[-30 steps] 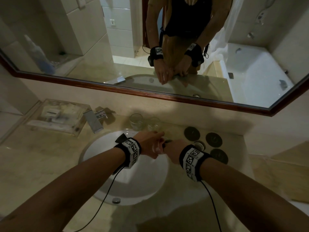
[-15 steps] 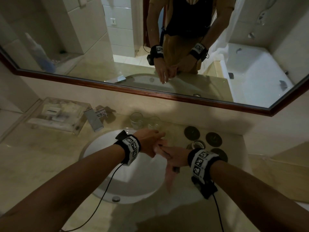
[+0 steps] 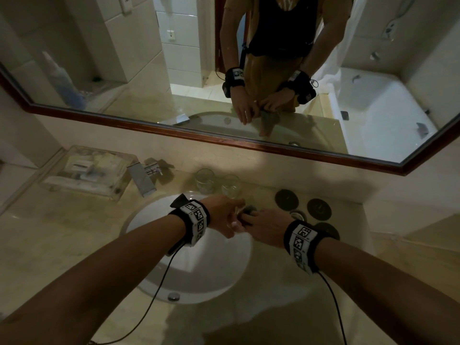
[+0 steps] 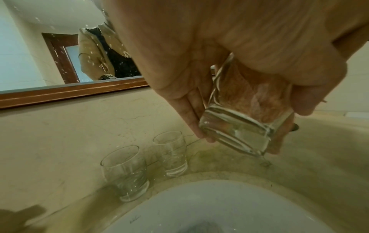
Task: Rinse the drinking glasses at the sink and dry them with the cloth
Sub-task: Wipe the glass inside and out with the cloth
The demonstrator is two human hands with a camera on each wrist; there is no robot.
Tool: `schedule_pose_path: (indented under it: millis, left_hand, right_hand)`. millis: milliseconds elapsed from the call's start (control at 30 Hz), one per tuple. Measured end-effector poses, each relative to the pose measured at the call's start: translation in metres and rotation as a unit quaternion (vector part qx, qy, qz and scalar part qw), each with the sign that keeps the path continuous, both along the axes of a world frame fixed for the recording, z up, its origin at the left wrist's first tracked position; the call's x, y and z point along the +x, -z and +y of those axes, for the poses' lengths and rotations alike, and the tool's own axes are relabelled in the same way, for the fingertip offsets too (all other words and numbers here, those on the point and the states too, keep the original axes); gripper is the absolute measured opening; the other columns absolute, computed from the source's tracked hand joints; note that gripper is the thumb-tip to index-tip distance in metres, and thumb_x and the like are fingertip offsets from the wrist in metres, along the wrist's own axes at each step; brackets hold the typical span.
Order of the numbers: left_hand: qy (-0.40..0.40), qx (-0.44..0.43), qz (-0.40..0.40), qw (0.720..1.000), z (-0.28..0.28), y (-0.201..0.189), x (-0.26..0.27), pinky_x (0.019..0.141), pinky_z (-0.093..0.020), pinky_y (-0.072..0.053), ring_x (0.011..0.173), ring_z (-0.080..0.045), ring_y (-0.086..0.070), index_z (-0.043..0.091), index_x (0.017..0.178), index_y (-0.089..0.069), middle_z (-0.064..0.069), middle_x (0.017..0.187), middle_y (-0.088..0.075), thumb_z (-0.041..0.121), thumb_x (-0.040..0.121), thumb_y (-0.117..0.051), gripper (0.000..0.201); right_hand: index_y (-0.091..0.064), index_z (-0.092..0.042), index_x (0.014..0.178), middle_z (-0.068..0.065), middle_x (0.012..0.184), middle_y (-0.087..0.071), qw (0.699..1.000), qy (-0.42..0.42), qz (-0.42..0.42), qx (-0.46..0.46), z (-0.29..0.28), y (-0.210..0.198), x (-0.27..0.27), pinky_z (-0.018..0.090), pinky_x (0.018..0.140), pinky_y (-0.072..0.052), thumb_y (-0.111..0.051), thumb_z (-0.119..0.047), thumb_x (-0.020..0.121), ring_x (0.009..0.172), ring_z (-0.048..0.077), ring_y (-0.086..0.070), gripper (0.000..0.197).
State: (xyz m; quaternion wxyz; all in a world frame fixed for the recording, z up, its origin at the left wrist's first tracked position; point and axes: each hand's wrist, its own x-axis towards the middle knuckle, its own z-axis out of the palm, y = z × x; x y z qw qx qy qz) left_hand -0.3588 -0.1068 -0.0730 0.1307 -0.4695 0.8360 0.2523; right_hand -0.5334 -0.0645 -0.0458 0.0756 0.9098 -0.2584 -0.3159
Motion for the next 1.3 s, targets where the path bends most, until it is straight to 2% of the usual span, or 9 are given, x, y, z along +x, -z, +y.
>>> schedule_pose_path:
  millis: [133, 267, 467, 633, 767, 867, 1000, 1167, 1300]
  left_hand:
    - [0.005, 0.006, 0.002, 1.000, 0.004, -0.002, 0.002, 0.052, -0.020, -0.049, 0.071, -0.013, -0.063, 0.024, 0.117, -0.041, 0.004, 0.087, -0.070, 0.028, 0.069, -0.073, 0.058]
    - [0.003, 0.010, 0.001, 1.000, 0.007, -0.003, -0.005, 0.071, -0.037, -0.059, 0.080, -0.017, -0.065, 0.028, 0.106, -0.044, 0.004, 0.090, -0.066, 0.033, 0.065, -0.072, 0.050]
    - [0.014, -0.012, 0.003, 1.000, 0.001, -0.009, -0.007, 0.071, -0.039, -0.058, 0.076, -0.018, -0.064, 0.036, 0.112, -0.040, 0.004, 0.088, -0.066, 0.043, 0.056, -0.076, 0.068]
    - [0.039, -0.027, -0.014, 0.999, 0.003, -0.009, -0.009, 0.071, -0.036, -0.058, 0.076, -0.019, -0.064, 0.036, 0.114, -0.041, 0.005, 0.089, -0.066, 0.042, 0.057, -0.074, 0.067]
    - [0.051, -0.043, -0.048, 0.997, 0.006, -0.009, -0.009, 0.069, -0.036, -0.057, 0.073, -0.022, -0.060, 0.031, 0.096, -0.033, 0.002, 0.083, -0.061, 0.039, 0.062, -0.074, 0.053]
    - [0.054, -0.054, -0.051, 0.996, 0.009, -0.006, -0.006, 0.070, -0.037, -0.057, 0.077, -0.023, -0.060, 0.029, 0.109, -0.038, 0.001, 0.089, -0.062, 0.040, 0.062, -0.074, 0.060]
    - [0.055, -0.063, -0.046, 0.995, 0.012, -0.006, -0.006, 0.072, -0.038, -0.057, 0.080, -0.024, -0.061, 0.030, 0.117, -0.037, 0.000, 0.089, -0.062, 0.040, 0.063, -0.072, 0.065]
    - [0.043, -0.040, -0.033, 0.998, 0.005, -0.010, -0.005, 0.072, -0.039, -0.058, 0.078, -0.022, -0.061, 0.027, 0.110, -0.041, 0.000, 0.088, -0.063, 0.038, 0.064, -0.075, 0.058]
    - [0.046, -0.032, -0.031, 0.998, 0.003, -0.011, -0.001, 0.075, -0.039, -0.057, 0.081, -0.022, -0.062, 0.026, 0.111, -0.043, 0.000, 0.092, -0.065, 0.038, 0.063, -0.077, 0.060]
  right_hand:
    - [-0.037, -0.026, 0.141, -0.001, 0.150, -0.036, 0.995, 0.024, -0.073, 0.061, -0.007, 0.007, -0.007, 0.028, 0.063, -0.045, -0.050, -0.009, 0.095, 0.112, 0.023, -0.055, 0.052]
    - [-0.027, -0.035, 0.147, -0.007, 0.156, -0.025, 0.997, 0.034, -0.049, 0.045, -0.015, 0.010, -0.013, 0.035, 0.079, -0.047, -0.052, -0.008, 0.093, 0.127, 0.024, -0.044, 0.065]
    - [-0.013, -0.037, 0.150, -0.009, 0.157, -0.018, 0.997, 0.048, -0.056, -0.033, -0.014, 0.014, -0.007, 0.036, 0.082, -0.047, -0.056, -0.010, 0.092, 0.129, 0.023, -0.038, 0.077]
    - [-0.026, -0.031, 0.147, -0.009, 0.154, -0.027, 0.998, 0.014, -0.066, 0.007, -0.013, 0.016, -0.003, 0.032, 0.093, -0.043, -0.050, -0.009, 0.096, 0.132, 0.022, -0.035, 0.061]
    - [-0.028, -0.029, 0.150, -0.004, 0.157, -0.028, 0.988, 0.044, -0.114, 0.097, -0.011, 0.019, 0.004, 0.033, 0.089, -0.045, -0.044, -0.009, 0.098, 0.133, 0.025, -0.041, 0.058]
    - [-0.022, -0.034, 0.151, -0.003, 0.151, -0.037, 0.976, 0.127, -0.075, 0.163, -0.013, 0.028, 0.010, 0.029, 0.074, -0.041, -0.066, -0.013, 0.085, 0.119, 0.025, -0.054, 0.082]
    - [-0.019, -0.038, 0.148, -0.006, 0.104, -0.060, 0.964, 0.198, 0.002, 0.176, -0.011, 0.021, 0.013, 0.028, 0.057, -0.041, -0.080, -0.022, 0.074, 0.081, 0.022, -0.061, 0.097]
    - [-0.026, -0.041, 0.143, -0.006, 0.135, -0.051, 0.992, 0.110, -0.034, 0.042, -0.017, 0.005, 0.000, 0.032, 0.070, -0.046, -0.053, -0.010, 0.094, 0.098, 0.024, -0.060, 0.064]
    - [-0.016, -0.047, 0.144, -0.016, 0.151, -0.030, 0.995, 0.077, -0.059, 0.038, -0.020, 0.008, -0.002, 0.034, 0.067, -0.039, -0.048, -0.032, 0.098, 0.108, 0.026, -0.054, 0.058]
